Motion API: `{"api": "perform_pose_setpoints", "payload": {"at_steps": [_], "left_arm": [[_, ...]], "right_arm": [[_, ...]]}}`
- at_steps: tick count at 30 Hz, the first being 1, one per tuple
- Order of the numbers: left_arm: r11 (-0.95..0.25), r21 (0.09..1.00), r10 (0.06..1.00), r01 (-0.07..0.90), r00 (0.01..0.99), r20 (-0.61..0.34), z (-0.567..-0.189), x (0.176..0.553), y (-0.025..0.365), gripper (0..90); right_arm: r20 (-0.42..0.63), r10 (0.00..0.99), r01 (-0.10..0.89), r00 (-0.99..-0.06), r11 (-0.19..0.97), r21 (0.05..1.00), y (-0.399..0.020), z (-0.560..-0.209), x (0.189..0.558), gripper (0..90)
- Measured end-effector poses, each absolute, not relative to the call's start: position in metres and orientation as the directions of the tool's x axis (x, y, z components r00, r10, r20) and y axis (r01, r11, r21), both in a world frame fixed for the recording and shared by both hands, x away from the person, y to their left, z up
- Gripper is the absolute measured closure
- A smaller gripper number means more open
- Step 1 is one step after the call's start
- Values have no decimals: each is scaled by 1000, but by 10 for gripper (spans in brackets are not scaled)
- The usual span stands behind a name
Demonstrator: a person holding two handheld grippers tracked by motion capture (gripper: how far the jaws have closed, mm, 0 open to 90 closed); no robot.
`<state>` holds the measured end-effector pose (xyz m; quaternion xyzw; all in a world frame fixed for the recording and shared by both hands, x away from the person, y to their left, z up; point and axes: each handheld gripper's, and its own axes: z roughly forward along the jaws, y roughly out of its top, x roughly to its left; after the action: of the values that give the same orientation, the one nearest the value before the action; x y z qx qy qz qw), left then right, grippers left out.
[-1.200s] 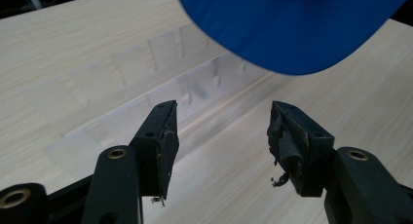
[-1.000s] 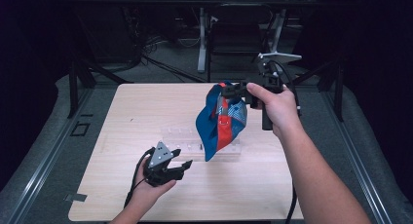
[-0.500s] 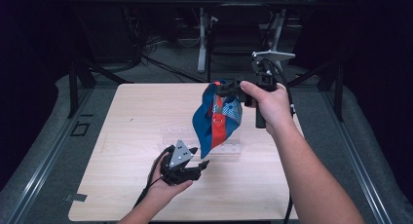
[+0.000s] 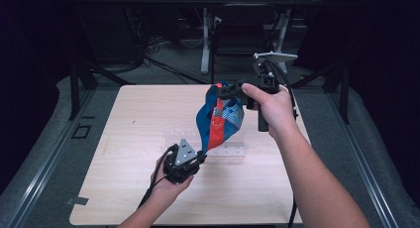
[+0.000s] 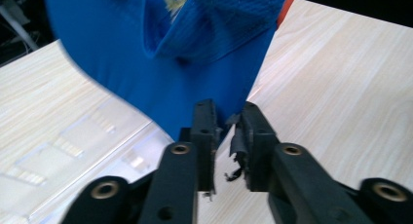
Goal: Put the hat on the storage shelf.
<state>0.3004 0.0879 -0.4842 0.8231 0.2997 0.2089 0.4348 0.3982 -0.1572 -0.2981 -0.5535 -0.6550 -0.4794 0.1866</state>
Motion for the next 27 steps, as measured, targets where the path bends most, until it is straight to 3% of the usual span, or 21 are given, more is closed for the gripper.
{"api": "perform_pose_setpoints", "payload": {"at_steps": [8,27], "left_arm": [[-441,845,689,302,717,103,-482,304,98,880],[-424,846,708,324,701,87,-494,314,102,883]], "right_arm": [[776,544,905,-318,-68,419,-153,-302,400,782],[784,538,914,-309,-61,402,-146,-316,406,782]]}}
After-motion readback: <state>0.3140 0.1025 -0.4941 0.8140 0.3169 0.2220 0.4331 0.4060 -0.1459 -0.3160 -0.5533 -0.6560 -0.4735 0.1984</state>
